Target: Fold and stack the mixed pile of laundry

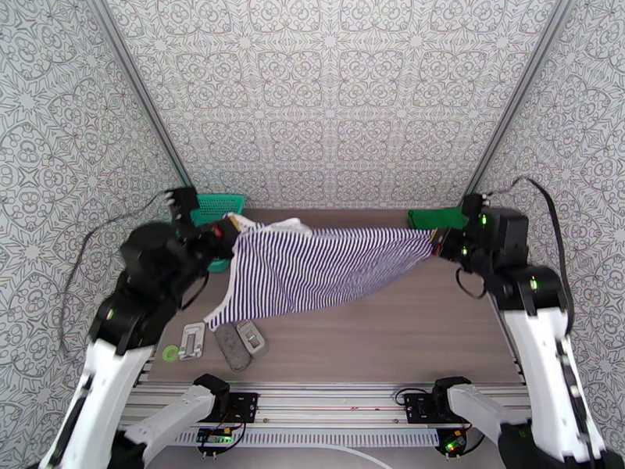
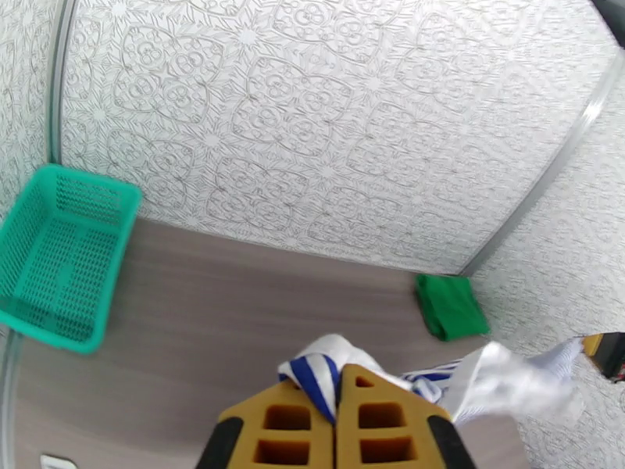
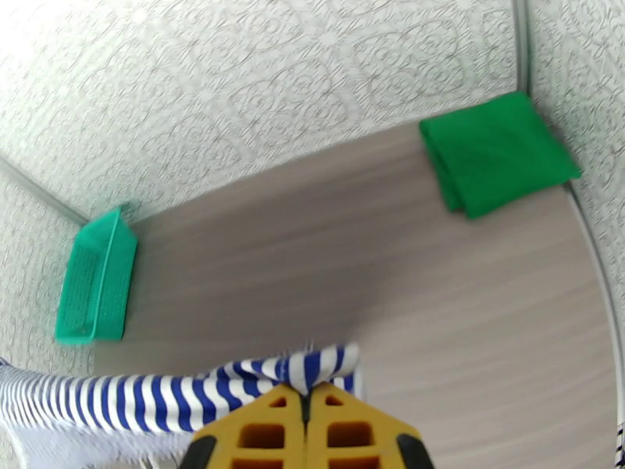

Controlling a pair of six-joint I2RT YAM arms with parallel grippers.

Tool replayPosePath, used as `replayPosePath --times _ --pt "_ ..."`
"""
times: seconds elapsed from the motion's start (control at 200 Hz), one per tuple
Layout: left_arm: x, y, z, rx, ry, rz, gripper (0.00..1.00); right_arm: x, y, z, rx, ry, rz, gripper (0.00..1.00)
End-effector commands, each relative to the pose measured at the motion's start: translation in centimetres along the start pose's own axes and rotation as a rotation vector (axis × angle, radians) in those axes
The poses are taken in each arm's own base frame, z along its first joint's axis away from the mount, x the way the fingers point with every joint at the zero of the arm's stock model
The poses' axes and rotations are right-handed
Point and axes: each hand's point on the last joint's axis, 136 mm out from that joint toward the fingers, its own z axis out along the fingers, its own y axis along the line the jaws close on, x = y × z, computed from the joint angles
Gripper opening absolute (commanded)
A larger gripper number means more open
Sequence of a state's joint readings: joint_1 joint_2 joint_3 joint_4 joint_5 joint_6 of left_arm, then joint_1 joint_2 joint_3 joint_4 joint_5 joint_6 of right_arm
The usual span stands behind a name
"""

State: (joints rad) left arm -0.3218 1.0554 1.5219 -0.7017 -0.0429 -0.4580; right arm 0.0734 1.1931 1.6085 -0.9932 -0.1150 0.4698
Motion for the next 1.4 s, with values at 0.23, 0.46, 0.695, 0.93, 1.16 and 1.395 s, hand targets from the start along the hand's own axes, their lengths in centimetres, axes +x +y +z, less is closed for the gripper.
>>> replayPosePath --times 0.23,0.46,0.695,0.93,1.16,1.395 --pt "-7.3 0.0 11.9 0.150 -0.100 -0.017 0.00 -12.4 4.4 7.7 -0.138 -0.137 -0.018 0.00" --pt "-13.0 -2.3 9.3 0.205 -0.242 0.040 0.00 -18.0 7.4 3.1 -0.213 -0.302 -0.068 0.00" --pt "-4.0 2.3 7.6 0.099 -0.087 -0.026 0.00 -8.8 3.0 5.0 -0.166 -0.166 -0.002 0.00" --pt "15.3 11.2 7.4 -0.064 0.180 -0.217 0.30 12.0 -6.1 10.8 -0.081 0.189 0.169 0.00" --pt "26.7 17.5 5.8 -0.255 0.347 -0.317 0.61 24.1 -11.6 10.2 0.038 0.395 0.247 0.49" --pt "25.4 14.5 7.4 -0.234 0.401 -0.196 0.61 21.2 -11.2 9.4 0.078 0.364 0.172 0.54"
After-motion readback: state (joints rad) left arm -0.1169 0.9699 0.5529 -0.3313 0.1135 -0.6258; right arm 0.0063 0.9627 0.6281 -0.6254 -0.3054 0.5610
